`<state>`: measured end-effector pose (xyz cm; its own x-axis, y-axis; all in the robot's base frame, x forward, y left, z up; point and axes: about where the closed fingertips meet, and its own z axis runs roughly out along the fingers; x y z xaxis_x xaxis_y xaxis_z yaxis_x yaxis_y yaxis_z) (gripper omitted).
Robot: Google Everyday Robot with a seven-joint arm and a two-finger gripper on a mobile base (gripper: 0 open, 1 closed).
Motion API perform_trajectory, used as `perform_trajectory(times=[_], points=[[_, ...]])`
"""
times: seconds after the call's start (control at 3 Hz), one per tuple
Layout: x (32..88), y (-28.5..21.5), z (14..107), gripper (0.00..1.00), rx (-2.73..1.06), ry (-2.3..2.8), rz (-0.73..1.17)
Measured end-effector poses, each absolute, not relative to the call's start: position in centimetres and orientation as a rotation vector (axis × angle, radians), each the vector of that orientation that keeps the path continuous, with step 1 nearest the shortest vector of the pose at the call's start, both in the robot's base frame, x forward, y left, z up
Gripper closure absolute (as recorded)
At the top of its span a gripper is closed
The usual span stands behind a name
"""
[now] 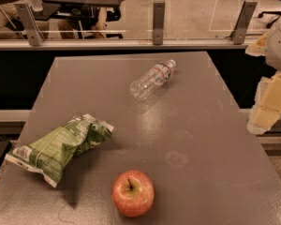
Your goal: Pick green jalapeno chip bag
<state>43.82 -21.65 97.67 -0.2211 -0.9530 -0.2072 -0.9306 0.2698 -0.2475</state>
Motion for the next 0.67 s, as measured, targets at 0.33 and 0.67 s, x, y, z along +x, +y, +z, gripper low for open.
perform_trajectory(times=[0.33, 0.67], points=[[43.9, -21.6, 97.8, 0.00, -1.724, 2.228, -0.100], [45.7, -18.5, 98.3, 0.00, -1.777, 2.151, -0.023]])
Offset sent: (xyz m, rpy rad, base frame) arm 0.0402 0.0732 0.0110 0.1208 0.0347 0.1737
